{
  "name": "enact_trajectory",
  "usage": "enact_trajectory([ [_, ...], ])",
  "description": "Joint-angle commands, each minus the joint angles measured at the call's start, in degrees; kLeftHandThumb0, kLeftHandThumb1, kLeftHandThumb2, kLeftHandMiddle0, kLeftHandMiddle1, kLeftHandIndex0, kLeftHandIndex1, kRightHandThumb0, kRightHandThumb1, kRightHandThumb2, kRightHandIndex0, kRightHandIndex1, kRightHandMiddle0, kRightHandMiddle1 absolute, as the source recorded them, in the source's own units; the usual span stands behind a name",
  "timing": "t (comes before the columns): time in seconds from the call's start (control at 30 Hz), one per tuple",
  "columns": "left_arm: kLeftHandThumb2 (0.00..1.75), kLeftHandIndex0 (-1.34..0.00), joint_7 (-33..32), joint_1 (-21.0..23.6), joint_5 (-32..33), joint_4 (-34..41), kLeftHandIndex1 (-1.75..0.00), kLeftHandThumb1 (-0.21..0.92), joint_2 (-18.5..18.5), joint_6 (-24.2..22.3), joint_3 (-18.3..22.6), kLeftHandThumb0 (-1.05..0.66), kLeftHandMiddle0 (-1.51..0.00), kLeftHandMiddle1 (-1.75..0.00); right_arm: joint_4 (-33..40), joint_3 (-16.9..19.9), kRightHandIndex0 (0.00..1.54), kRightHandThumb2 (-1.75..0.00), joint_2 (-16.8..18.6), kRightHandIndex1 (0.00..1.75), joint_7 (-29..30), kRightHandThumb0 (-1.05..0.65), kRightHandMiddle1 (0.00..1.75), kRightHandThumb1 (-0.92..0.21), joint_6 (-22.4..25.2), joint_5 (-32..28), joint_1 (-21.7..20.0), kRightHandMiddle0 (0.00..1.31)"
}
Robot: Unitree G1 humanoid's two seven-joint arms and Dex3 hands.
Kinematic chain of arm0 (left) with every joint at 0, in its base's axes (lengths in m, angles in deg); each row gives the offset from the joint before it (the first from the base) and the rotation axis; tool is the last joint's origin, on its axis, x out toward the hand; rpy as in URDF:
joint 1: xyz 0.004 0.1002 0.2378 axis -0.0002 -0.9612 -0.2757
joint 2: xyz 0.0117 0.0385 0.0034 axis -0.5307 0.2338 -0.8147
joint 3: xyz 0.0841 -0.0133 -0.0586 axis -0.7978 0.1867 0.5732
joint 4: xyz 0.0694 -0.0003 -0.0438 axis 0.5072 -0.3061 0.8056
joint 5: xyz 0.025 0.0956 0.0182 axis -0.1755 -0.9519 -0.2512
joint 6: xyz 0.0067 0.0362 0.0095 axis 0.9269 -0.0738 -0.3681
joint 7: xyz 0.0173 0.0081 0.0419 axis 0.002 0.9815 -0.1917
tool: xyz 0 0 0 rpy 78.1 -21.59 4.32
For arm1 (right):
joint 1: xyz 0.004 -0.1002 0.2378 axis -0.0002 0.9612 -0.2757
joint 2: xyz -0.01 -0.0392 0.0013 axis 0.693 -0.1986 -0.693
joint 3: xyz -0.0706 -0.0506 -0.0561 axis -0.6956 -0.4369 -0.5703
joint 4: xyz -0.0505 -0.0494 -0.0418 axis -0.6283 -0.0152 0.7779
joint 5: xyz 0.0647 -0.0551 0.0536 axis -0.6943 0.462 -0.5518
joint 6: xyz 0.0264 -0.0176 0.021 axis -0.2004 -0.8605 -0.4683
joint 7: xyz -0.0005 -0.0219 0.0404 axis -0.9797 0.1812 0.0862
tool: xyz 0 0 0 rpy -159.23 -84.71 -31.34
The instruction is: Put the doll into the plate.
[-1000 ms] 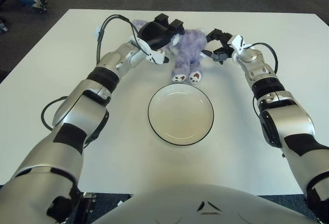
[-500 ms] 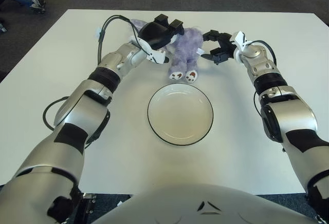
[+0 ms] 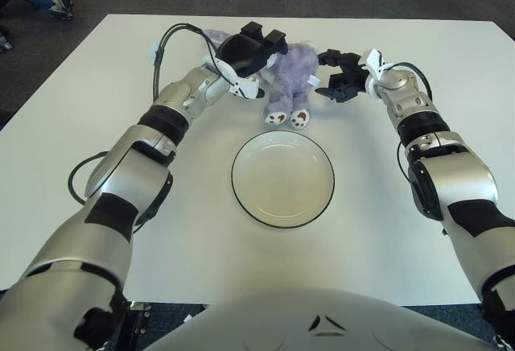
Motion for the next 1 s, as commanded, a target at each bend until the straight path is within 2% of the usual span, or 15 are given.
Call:
enact_trajectory([
  [0.0, 1.24, 0.00, -0.3, -0.5, 0.3, -0.3, -1.35, 0.14, -0.2, 0.2, 0.5, -0.28, -0.02, -1.48, 0.1, -0.6, 0.34, -0.73, -1.0, 1.75, 0.9, -0.73, 0.57, -0.47, -0.9, 0.9, -1.3, 0.00],
  [0.13, 1.24, 0.00, -0.1, -0.4, 0.3, -0.4, -1.35, 0.14, -0.2, 0.0, 0.5, -0.28, -0.02, -1.51, 0.3, -0.7, 0.29, -0.69, -0.8, 1.75, 1.5, -0.74, 0.64, -0.48, -0.6, 1.0, -1.2, 0.00],
  [0.3, 1.22, 0.00, -0.2, -0.2, 0.2, -0.8, -1.33, 0.17, -0.1, -0.2, 0.4, -0.32, -0.01, -1.51, 1.1, -1.2, 0.21, -0.83, -0.5, 1.75, 5.6, -0.62, 0.72, -0.36, 1.4, 2.2, -1.0, 0.00],
  [0.47, 1.21, 0.00, -0.4, -0.2, 0.3, -1.1, -1.33, 0.17, 0.0, 0.2, 0.4, -0.32, -0.02, -1.52, 2.1, -1.8, 0.11, -0.93, -0.1, 1.75, 10.5, -0.51, 0.67, -0.29, 3.2, 3.9, -0.6, 0.00],
  [0.53, 1.21, 0.00, -0.5, -0.1, 0.3, -1.3, -1.35, 0.16, 0.0, 0.3, 0.4, -0.30, -0.03, -1.52, 2.5, -2.0, 0.04, -1.00, 0.1, 1.54, 12.2, -0.42, 0.65, -0.23, 3.7, 4.2, -0.4, 0.00],
  [0.63, 1.22, 0.00, -0.7, -0.1, 0.3, -1.8, -1.36, 0.15, 0.2, 0.5, 0.4, -0.29, -0.04, -1.52, 2.8, -1.8, 0.01, -1.11, 0.6, 1.04, 14.3, -0.25, 0.59, -0.15, 5.2, 4.1, -0.4, 0.00],
  [0.7, 1.23, 0.00, -0.8, 0.0, 0.3, -1.9, -1.36, 0.14, 0.2, 0.7, 0.4, -0.28, -0.04, -1.53, 3.1, -1.7, 0.01, -1.15, 0.9, 0.86, 15.1, -0.21, 0.56, -0.13, 5.9, 4.1, -0.3, 0.00],
  [0.73, 1.23, 0.00, -0.9, 0.0, 0.2, -2.0, -1.37, 0.14, 0.2, 0.8, 0.3, -0.28, -0.04, -1.55, 3.2, -1.7, 0.00, -1.17, 1.0, 0.72, 15.4, -0.18, 0.53, -0.11, 6.3, 4.2, -0.3, 0.00],
  [0.83, 1.22, 0.00, -1.0, 0.0, 0.3, -2.2, -1.39, 0.14, 0.3, 1.0, 0.4, -0.27, -0.03, -1.59, 3.7, -1.8, 0.00, -1.20, 1.2, 0.52, 16.2, -0.15, 0.46, -0.09, 6.8, 4.2, -0.2, 0.00],
  [0.97, 1.22, 0.00, -1.1, 0.0, 0.4, -2.4, -1.44, 0.14, 0.3, 1.5, 0.3, -0.26, -0.02, -1.65, 4.1, -1.8, 0.00, -1.20, 1.5, 0.36, 17.5, -0.19, 0.38, -0.08, 7.0, 4.3, 0.0, 0.00],
])
